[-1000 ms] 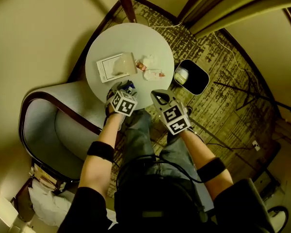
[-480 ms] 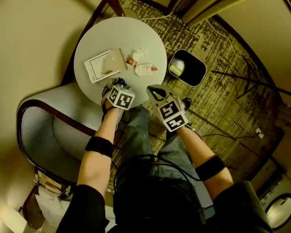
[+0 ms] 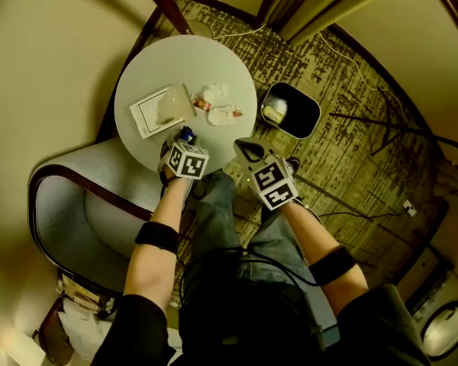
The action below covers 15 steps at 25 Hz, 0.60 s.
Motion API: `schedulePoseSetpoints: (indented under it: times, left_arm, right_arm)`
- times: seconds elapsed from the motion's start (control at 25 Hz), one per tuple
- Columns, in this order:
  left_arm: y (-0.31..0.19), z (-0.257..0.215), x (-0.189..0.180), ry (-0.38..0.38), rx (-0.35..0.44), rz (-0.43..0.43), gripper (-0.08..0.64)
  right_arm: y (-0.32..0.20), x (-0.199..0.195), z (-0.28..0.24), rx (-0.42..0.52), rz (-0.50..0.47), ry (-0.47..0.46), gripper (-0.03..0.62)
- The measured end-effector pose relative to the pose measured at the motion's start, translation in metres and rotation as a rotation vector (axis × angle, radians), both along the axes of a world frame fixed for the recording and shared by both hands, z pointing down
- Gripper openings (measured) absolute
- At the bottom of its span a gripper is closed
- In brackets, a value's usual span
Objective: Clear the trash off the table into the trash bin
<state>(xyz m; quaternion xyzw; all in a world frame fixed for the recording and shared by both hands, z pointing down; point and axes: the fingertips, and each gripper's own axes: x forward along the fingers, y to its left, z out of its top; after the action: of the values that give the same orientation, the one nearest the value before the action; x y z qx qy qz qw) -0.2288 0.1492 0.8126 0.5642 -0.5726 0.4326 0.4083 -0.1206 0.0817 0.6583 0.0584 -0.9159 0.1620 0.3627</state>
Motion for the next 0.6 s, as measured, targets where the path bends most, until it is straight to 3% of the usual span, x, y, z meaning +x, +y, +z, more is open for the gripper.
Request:
schedulePoseSetpoints:
  times: [0.32, 0.6]
  left_arm:
    - [-0.009, -0.066, -0.006, -0.026, 0.117, -0.059, 0.189]
    - [-0.019, -0.189, -0.004, -0.074, 0.334, -0.114, 0.186]
  right_arm:
    - [-0.011, -0.005, -0.033, 0.027, -0.010, -0.024, 0.002]
    - [-0.016, -0.012, -0.096, 0.071, -0.041, -0.075, 0.002]
